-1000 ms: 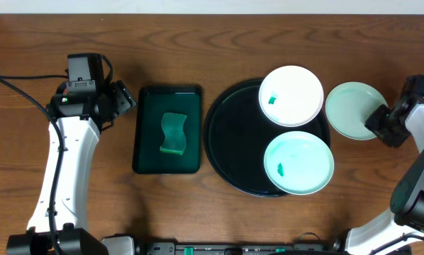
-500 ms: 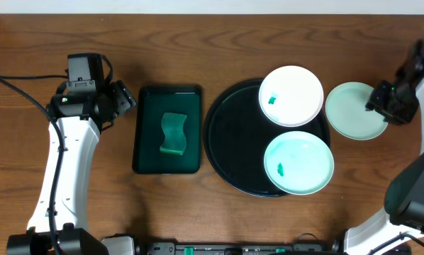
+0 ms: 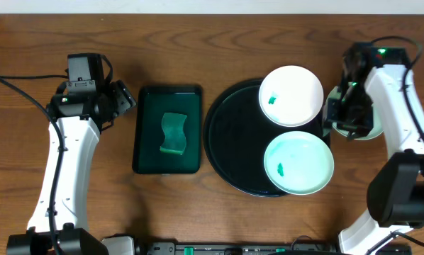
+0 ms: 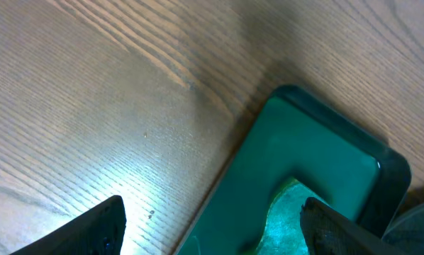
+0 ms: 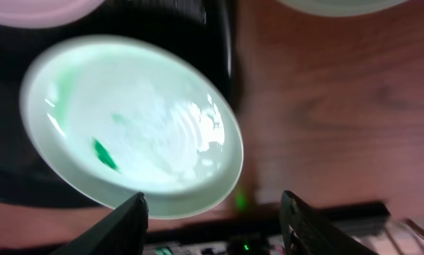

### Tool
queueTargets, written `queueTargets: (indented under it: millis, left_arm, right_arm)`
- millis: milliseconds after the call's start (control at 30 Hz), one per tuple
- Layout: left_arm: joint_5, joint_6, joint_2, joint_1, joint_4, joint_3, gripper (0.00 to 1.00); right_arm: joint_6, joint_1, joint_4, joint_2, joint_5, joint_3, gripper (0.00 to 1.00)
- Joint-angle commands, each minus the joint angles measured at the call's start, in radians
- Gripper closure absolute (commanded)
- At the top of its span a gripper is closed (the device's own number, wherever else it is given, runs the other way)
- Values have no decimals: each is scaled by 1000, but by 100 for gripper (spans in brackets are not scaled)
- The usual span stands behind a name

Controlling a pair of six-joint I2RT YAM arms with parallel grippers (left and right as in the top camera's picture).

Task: Clean dirty plates on tray and stack at the side
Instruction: 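Move the right gripper to the other pale green plate rim and grip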

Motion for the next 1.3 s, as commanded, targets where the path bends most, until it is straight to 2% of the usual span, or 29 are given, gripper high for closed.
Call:
queueTargets:
  millis: [0, 233, 400, 600, 633, 667, 700, 733, 900, 1100, 1267]
  left_arm:
    - [-13, 3, 0, 4, -5, 15, 20]
    - [-13, 3, 0, 4, -5, 15, 21]
    - [-13, 3, 0, 4, -5, 15, 21]
    - [-13, 3, 0, 4, -5, 15, 21]
    - [-13, 3, 0, 4, -5, 15, 21]
    - [-13, 3, 0, 4, -5, 15, 21]
    - [-13, 3, 0, 4, -5, 15, 20]
    - [-13, 3, 0, 4, -5, 15, 21]
    - [-13, 3, 0, 4, -5, 15, 20]
    - [-13, 3, 0, 4, -5, 15, 21]
    - [-13, 3, 0, 4, -5, 15, 21]
  right_arm:
    - [-4, 42, 4, -3, 16, -78, 42]
    - [29, 68, 120, -3, 16, -248, 43]
    - [55, 68, 200, -3, 17, -332, 49]
    - [71, 68, 253, -3, 18, -396, 51]
    - [71, 68, 258, -3, 18, -401, 56]
    - [70, 68, 263, -3, 18, -405, 68]
    - [71, 68, 268, -3, 17, -407, 94]
    - [71, 68, 269, -3, 15, -407, 99]
    - [60, 69, 270, -3, -47, -398, 99]
    - [-54, 69, 237, -3, -189, -325, 98]
    - [-63, 66, 85, -4, -158, -179, 80]
